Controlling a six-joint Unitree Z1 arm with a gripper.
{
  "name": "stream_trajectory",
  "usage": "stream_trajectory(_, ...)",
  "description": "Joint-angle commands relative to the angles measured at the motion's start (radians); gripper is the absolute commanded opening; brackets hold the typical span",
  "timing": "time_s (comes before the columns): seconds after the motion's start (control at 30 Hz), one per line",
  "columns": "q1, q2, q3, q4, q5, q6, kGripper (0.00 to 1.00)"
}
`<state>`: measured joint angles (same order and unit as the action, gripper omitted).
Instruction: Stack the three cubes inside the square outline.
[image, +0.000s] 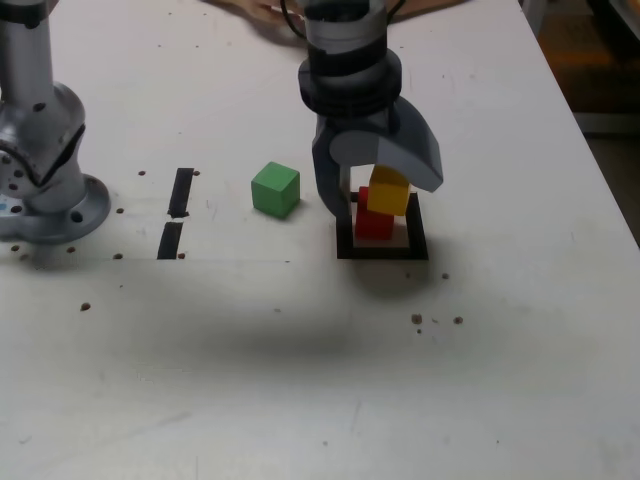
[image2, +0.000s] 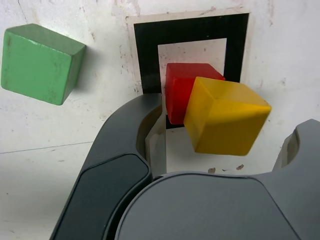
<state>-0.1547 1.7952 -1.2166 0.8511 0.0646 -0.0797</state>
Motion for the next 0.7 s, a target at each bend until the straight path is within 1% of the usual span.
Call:
stream_trajectory(0.0,0.003,-0.037,-0.008,0.001,0.016,0.008,0.90)
stream_trajectory(0.13,0.003,-0.108,-0.016,0.017,0.055,0.015,0.91)
stream_trajectory(0.2,0.003,-0.148,-0.016,0.038,0.067,0.030,0.91)
stream_trajectory(0.4,0.003,-0.250,-0.002,0.149,0.076,0.125,0.93)
stream_trajectory(0.47,0.003,-0.269,0.013,0.180,0.079,0.152,0.93)
stream_trajectory(0.57,0.003,-0.289,0.044,0.210,0.085,0.187,0.93)
stream_trajectory(0.67,0.003,-0.300,0.080,0.221,0.091,0.223,0.93)
